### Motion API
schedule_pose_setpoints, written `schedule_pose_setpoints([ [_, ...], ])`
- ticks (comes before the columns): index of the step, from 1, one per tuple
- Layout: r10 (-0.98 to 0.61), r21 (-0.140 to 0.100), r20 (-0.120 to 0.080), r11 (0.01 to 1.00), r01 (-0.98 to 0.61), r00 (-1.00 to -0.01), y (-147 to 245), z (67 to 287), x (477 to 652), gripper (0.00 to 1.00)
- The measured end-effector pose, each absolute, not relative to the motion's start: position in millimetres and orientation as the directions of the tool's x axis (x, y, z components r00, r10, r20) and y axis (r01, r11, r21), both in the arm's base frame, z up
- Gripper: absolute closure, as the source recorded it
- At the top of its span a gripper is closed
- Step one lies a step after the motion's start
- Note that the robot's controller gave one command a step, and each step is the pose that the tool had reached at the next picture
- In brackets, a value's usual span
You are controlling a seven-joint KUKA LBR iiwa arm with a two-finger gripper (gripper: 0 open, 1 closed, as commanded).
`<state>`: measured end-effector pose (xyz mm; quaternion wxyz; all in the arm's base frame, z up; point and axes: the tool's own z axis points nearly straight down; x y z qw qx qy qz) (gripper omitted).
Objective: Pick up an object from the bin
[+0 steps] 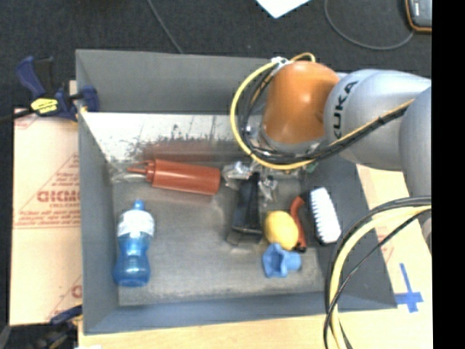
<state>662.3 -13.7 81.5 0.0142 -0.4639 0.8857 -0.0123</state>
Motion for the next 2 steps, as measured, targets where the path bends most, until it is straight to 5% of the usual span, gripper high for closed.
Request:
schedule_pose_setpoints([
  [2, -0.819, -0.036, -0.016, 0.573, -0.819, -0.573, -15.2, 129.1, 662.5, 1.00],
])
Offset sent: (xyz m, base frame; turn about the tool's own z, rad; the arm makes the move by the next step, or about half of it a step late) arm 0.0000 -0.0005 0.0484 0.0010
